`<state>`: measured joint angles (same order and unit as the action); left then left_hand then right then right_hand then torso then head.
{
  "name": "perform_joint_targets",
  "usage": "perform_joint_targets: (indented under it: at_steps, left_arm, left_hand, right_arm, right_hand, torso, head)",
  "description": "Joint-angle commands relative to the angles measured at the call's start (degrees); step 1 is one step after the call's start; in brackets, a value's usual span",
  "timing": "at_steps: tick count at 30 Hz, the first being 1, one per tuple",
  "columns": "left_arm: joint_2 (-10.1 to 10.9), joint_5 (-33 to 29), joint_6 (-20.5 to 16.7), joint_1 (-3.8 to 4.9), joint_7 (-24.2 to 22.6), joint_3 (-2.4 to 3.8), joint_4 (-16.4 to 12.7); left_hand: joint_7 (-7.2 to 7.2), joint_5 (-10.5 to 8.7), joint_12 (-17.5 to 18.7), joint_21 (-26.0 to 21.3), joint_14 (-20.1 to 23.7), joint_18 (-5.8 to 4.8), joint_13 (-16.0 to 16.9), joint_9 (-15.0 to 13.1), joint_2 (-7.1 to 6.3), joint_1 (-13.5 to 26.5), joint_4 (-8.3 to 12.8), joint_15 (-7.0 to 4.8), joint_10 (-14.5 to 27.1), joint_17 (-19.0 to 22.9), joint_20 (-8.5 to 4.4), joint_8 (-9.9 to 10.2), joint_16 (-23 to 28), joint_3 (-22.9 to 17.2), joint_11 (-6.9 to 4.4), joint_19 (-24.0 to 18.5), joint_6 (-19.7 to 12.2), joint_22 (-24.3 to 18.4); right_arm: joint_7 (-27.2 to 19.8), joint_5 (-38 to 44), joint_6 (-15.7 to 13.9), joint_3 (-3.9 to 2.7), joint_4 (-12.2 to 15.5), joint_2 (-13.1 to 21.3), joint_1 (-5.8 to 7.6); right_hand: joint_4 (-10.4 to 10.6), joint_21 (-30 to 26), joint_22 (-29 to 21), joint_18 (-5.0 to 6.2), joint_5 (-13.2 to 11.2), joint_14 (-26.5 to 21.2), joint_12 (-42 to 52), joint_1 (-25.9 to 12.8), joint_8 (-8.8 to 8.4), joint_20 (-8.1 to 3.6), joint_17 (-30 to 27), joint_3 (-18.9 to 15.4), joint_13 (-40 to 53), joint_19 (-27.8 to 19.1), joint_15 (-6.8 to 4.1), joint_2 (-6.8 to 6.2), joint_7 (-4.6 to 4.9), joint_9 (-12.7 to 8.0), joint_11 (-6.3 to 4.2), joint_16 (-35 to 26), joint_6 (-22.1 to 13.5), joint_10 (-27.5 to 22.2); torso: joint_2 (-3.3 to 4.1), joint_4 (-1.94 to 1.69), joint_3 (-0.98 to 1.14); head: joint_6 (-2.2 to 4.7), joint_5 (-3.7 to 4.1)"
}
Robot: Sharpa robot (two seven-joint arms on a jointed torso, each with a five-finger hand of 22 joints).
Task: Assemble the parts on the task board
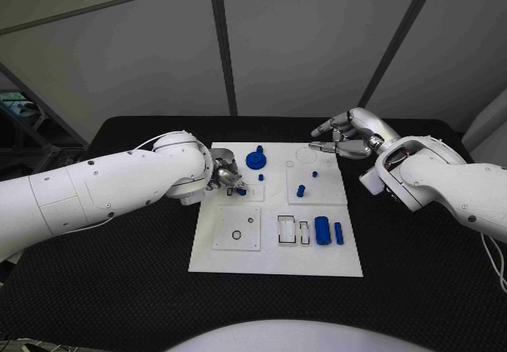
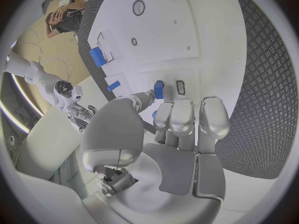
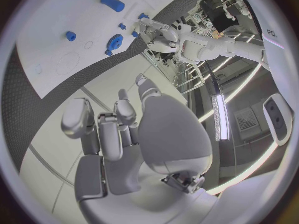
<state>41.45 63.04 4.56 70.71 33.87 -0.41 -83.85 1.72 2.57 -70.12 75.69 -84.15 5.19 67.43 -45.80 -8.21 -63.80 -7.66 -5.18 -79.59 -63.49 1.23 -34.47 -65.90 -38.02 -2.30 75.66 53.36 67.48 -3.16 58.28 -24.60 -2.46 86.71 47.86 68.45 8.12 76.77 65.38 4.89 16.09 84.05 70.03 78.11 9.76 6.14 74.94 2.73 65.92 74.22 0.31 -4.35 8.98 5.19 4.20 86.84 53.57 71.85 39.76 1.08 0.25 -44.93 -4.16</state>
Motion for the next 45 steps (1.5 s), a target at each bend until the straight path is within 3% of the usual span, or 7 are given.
perform_joint_targets:
  at_steps: [1, 12, 45]
  left_arm:
    - [-0.1, 0.3, 1.4, -0.04, 0.8, -0.05, 0.1]
    - [-0.4, 0.3, 1.9, -0.04, 1.2, -0.05, 0.6]
    - [-1.1, 0.3, 2.1, -0.03, 1.8, -0.04, 1.7]
  left_hand:
    - [-0.37, 0.18, -0.4, 0.4, -0.2, -0.18, 0.2, -0.2, 0.12, 1.1, 6.4, -0.23, -0.5, -0.1, -0.06, -0.5, 0.2, -6.9, -0.24, 0.7, 0.7, 0.3]
    - [-1.05, 0.17, -0.9, 0.9, -0.2, -0.35, 0.6, -0.8, -0.56, 6.1, 4.0, -0.57, -1.0, -0.2, -0.37, -1.7, 0.2, -3.1, -0.73, 1.2, 2.3, 1.3]
    - [-1.52, 0.17, -1.7, 1.8, -0.3, -0.68, 1.4, -1.1, -0.51, 10.9, 0.3, -0.88, -1.7, -0.4, -0.74, -2.6, 0.3, 6.3, -1.12, 2.2, 3.9, 3.0]
  right_arm:
    - [-0.2, 0.2, 0.4, -0.04, 0.0, 0.0, 0.08]
    - [-0.1, 0.2, 0.4, -0.04, 0.1, 0.0, 0.08]
    - [0.0, 0.2, 0.3, -0.04, 0.2, 0.2, 0.09]
  right_hand:
    - [-0.1, -0.4, -0.1, 0.45, 0.3, 4.4, -0.4, 0.0, 0.33, 0.04, 8.7, -0.1, -0.1, -0.4, -0.45, 0.23, -0.13, -0.1, -0.2, -0.3, 0.3, 0.0]
    - [0.0, -0.5, -0.2, 0.48, 0.3, 4.3, -0.5, -0.1, 0.36, 0.04, 8.6, -0.1, -0.2, -0.4, -0.46, 0.26, -0.14, -0.1, -0.2, -0.4, 0.3, -0.1]
    - [0.0, -0.6, -0.4, 0.53, 0.3, 4.3, -0.5, -0.1, 0.4, 0.03, 8.4, -0.2, -0.3, -0.6, -0.46, 0.27, -0.14, -0.1, -0.21, -0.5, 0.3, -0.1]
  torso:
    - [0.04, 0.09, 0.03]
    - [0.01, 0.05, 0.04]
    - [0.01, 0.0, 0.01]
  head:
    - [-0.09, -0.02]
    - [-0.2, 0.17]
    - [-0.43, 0.44]
